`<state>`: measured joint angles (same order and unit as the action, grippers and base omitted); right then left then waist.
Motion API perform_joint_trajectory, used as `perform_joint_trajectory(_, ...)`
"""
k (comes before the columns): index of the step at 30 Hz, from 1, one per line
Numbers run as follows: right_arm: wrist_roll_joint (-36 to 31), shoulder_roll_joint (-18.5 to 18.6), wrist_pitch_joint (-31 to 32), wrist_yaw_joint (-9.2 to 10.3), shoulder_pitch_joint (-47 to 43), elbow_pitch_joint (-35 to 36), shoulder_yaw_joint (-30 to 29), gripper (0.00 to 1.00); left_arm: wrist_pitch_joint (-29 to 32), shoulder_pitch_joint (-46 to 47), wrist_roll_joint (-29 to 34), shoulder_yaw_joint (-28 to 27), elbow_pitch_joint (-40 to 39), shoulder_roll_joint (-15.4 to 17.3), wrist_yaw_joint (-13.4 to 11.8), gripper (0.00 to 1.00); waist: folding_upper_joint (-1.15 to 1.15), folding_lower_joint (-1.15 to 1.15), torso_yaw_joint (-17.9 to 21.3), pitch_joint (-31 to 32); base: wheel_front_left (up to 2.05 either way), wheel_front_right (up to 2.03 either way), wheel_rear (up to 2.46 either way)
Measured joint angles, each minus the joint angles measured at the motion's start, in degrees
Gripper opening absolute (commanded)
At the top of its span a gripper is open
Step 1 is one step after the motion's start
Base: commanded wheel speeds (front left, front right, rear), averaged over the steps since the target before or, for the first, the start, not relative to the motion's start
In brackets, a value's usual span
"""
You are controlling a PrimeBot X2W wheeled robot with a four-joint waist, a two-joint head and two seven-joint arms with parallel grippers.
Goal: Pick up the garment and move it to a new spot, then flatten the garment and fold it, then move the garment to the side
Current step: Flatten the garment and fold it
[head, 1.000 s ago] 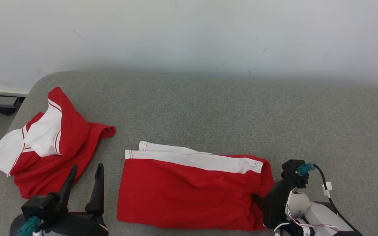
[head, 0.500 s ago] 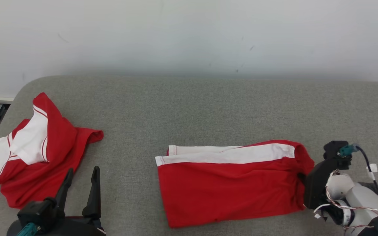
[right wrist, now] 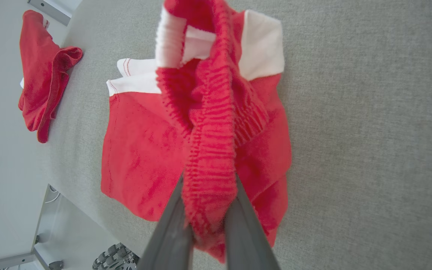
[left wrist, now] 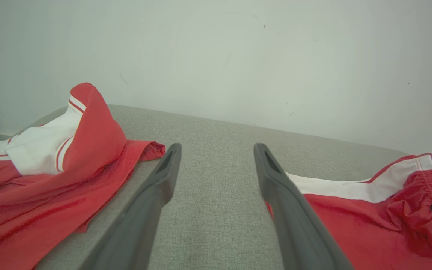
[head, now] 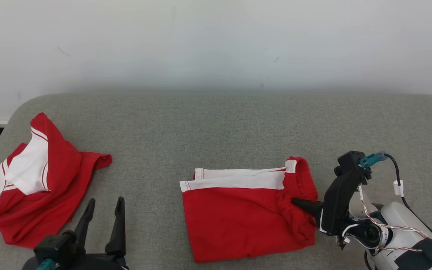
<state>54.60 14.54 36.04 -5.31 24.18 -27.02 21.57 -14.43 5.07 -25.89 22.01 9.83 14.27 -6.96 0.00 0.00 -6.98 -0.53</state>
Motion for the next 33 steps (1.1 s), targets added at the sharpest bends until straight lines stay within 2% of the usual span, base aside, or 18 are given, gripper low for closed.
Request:
perform_joint_trajectory(10, 4.77, -3.22, 7.05, 0.34, 1.49, 3.11, 0.56, 0.0, 0.0, 0.23, 0.02, 1.11, 1.36, -1.91, 0.87, 1.0, 0.0, 0.0, -2.15, 0.63, 0.0, 0.0, 0.0)
perform_joint_trajectory(18, 5.9, -6.24, 10.42, 3.5, 3.67, 3.44, 1.41, 0.0, 0.0, 1.36, 0.09, 1.24, 2.64, -3.24, 1.43, 1.0, 0.0, 0.0, -5.01, 0.62, 0.0, 0.0, 0.0)
perform_joint_trajectory(27, 5.9, -7.46, 11.88, 7.38, 4.92, 1.42, 1.34, 0.0, 0.0, 2.53, 0.24, 2.05, 4.05, -4.78, 1.97, 1.0, 0.0, 0.0, -8.31, 0.34, 0.0, 0.0, 0.0)
perform_joint_trajectory(33, 5.9, -8.32, 12.37, 8.73, 5.63, 0.73, 1.71, 0.0, 0.0, 3.07, 0.47, 2.61, 4.8, -5.55, 2.5, 1.0, 0.0, 0.0, -10.5, -0.02, 0.0, 0.0, 0.0)
